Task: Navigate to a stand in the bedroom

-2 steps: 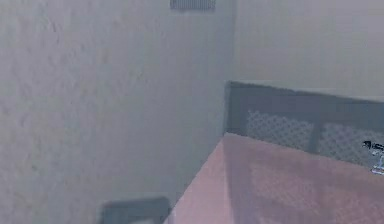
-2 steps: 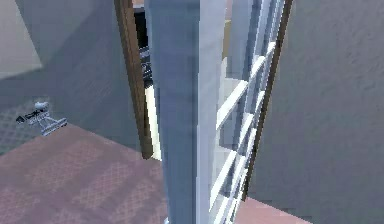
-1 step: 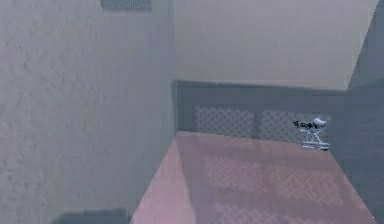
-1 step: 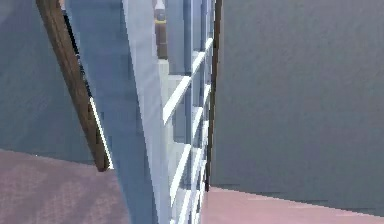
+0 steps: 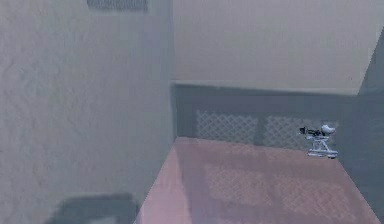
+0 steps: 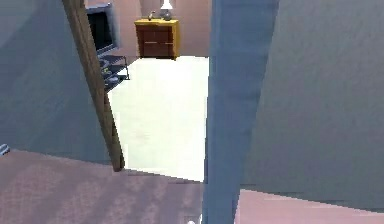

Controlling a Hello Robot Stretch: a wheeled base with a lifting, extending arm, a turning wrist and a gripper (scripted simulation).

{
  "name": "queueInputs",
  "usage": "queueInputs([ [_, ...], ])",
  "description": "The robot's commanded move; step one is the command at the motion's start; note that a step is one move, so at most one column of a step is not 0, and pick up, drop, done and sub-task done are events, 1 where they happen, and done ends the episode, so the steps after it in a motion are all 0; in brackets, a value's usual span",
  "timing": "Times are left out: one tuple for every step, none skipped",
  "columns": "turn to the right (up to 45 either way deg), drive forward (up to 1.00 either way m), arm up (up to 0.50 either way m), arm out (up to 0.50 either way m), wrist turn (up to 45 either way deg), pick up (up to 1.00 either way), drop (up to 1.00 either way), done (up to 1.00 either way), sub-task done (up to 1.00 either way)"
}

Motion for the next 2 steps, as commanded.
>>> queueInputs([
  [12.0, 0.00, 0.00, 0.00, 0.0, 0.00, 0.00, 0.00, 0.00],
  [0.0, 0.30, 0.00, 0.00, 0.0, 0.00, 0.00, 0.00, 0.00],
])
